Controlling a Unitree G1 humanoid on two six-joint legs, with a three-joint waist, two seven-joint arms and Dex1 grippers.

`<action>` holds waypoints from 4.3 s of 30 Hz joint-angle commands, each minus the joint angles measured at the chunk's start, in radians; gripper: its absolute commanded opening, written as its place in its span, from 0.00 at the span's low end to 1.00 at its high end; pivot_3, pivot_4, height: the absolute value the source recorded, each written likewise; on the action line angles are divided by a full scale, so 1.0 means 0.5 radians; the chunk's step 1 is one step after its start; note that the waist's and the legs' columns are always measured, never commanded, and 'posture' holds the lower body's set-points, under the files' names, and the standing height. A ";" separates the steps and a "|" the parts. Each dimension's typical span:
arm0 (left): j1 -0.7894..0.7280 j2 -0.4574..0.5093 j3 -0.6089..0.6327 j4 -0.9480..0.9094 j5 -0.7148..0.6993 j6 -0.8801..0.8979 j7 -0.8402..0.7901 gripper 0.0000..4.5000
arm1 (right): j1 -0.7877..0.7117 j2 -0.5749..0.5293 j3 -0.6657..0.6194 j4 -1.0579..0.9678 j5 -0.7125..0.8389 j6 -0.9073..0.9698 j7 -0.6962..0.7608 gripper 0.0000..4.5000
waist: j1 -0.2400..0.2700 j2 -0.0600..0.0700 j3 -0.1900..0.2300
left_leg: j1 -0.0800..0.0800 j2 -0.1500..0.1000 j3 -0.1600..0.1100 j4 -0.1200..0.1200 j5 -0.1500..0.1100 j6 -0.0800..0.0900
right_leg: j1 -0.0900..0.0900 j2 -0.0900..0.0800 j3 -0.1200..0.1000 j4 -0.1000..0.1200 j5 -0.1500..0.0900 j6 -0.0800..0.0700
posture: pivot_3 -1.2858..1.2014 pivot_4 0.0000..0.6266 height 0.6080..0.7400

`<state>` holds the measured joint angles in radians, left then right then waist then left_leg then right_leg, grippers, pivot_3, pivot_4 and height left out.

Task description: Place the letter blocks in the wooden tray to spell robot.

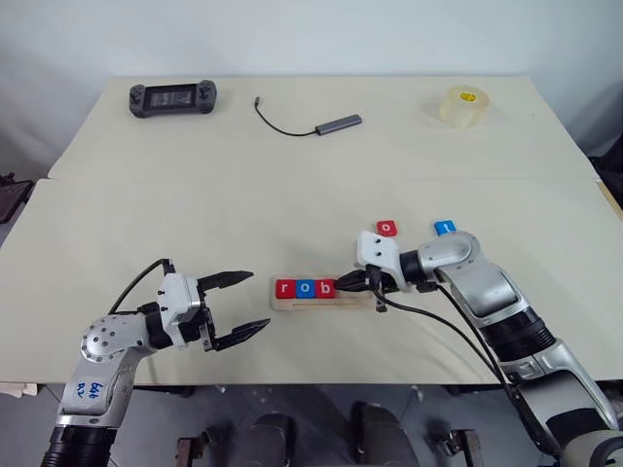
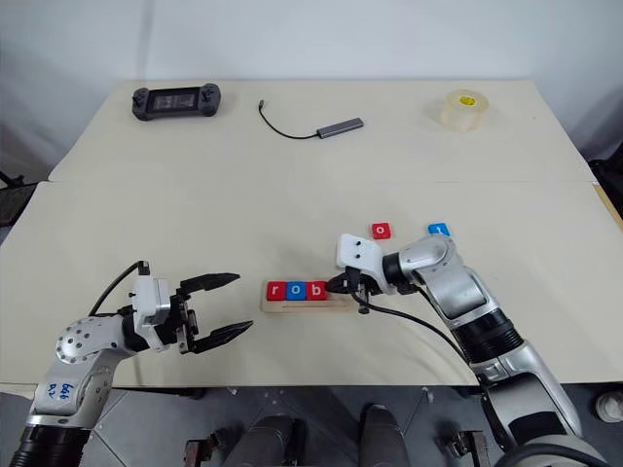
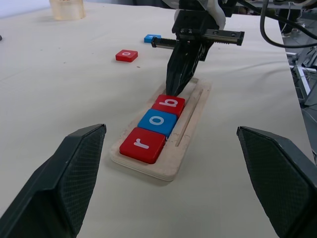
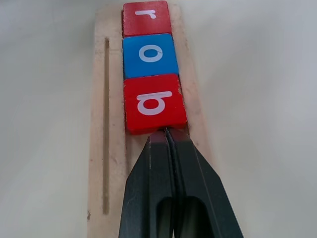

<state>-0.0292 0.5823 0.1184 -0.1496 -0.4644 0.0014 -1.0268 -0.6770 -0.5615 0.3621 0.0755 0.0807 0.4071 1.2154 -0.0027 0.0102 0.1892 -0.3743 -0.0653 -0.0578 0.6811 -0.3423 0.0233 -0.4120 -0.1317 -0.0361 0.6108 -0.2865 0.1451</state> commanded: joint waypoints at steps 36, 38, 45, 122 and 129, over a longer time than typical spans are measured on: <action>-0.382 -0.050 -0.077 0.395 0.041 -0.090 -0.156 1.00 | 1.138 -0.242 -1.461 -0.657 0.700 0.208 -1.092 0.99 | 0.005 0.001 -0.001 | 0.011 0.006 0.018 0.000 0.000 0.001 | 0.001 0.004 0.021 0.001 0.000 0.001 | 0.52 0.24 1.00; -0.374 -0.058 -0.080 0.382 0.045 -0.095 -0.147 1.00 | 0.944 -0.322 -1.336 -0.631 0.685 0.504 -1.164 0.99 | 0.004 0.001 -0.001 | 0.011 0.005 0.018 0.000 0.000 0.001 | -0.001 0.004 0.022 0.001 0.000 0.001 | 0.52 0.24 1.00; -0.326 -0.085 -0.094 0.328 0.054 -0.103 -0.111 1.00 | 0.400 -0.320 -0.954 -0.470 0.566 0.965 -1.326 0.99 | 0.008 0.001 -0.001 | 0.006 0.005 0.018 0.000 -0.001 0.002 | -0.003 0.003 0.021 0.000 0.000 0.001 | 0.52 0.24 1.00; -0.233 -0.114 -0.117 0.142 0.021 -0.044 -0.028 1.00 | 0.196 0.487 -0.872 -0.571 0.287 1.272 -2.032 0.42 | 0.004 0.001 -0.001 | 0.004 0.000 0.020 -0.001 -0.003 0.005 | -0.009 0.004 0.024 0.012 0.001 0.002 | 0.52 0.24 1.00; -0.372 -0.130 -0.171 0.286 0.021 -0.045 -0.142 1.00 | 0.580 0.301 -1.123 -1.289 0.446 1.752 -1.957 0.42 | 0.002 0.001 -0.001 | 0.003 0.000 0.020 -0.004 -0.003 0.005 | -0.011 0.004 0.025 0.011 0.001 0.002 | 0.52 0.24 1.00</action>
<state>-0.1986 0.5191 0.0286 -0.0142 -0.4409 -0.0152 -1.0787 -0.4224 -0.3955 -0.1514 -0.4571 0.2802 1.2102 0.2333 -0.0016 0.0106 0.1886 -0.3728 -0.0651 -0.0477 0.6793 -0.3436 0.0259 -0.4173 -0.1296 -0.0235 0.6163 -0.2861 0.1459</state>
